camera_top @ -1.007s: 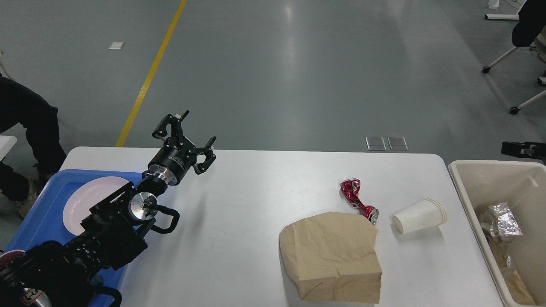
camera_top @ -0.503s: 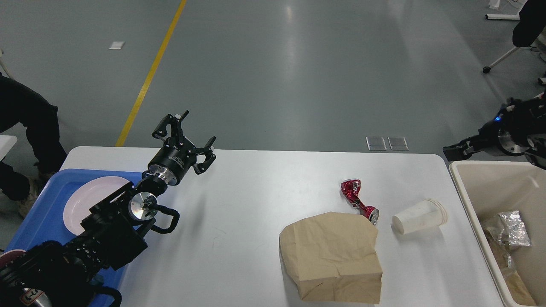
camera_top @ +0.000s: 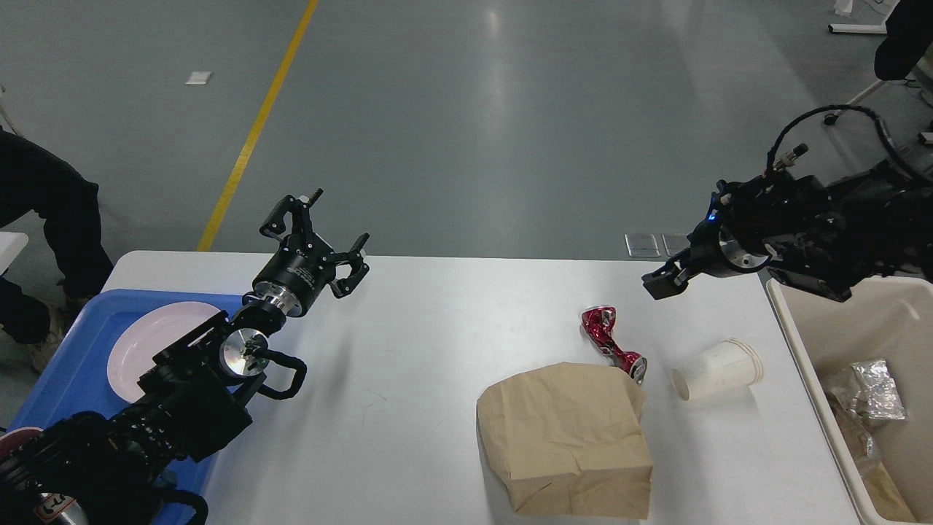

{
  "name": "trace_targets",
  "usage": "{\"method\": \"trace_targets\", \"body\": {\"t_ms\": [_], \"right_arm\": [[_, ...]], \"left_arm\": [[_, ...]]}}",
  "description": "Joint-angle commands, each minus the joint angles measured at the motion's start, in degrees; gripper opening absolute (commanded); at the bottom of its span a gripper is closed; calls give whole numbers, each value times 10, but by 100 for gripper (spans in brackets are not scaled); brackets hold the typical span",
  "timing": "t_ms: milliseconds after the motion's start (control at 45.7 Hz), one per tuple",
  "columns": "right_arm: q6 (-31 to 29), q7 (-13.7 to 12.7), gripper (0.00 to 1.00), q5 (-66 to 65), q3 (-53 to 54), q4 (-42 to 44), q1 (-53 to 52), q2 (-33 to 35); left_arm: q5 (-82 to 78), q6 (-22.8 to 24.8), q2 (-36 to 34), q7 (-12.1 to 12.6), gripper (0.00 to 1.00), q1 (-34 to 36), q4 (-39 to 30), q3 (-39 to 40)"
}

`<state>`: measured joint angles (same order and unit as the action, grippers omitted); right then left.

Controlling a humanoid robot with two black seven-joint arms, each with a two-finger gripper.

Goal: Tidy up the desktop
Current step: 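Move the right gripper down toward the red wrapper, then grasp the red wrapper with the right gripper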

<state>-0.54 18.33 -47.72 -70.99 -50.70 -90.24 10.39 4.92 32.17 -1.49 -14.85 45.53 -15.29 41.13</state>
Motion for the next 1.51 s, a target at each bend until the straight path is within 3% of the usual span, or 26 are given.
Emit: {"method": "trace_targets", "body": {"t_ms": [0, 394, 897, 1488], "right_arm": [[1, -1, 100, 45, 1, 2, 23, -28], [8, -1, 100, 185, 4, 40, 103, -89], [8, 0, 100, 199, 4, 170, 232, -85], [5, 0, 100, 234, 4, 184, 271, -85]], "left_arm": [[0, 0, 0, 0, 97, 0, 0, 0], [0, 0, 0, 0, 97, 0, 0, 0], [0, 0, 0, 0, 97, 0, 0, 0], [0, 0, 0, 0, 97, 0, 0, 0]]}}
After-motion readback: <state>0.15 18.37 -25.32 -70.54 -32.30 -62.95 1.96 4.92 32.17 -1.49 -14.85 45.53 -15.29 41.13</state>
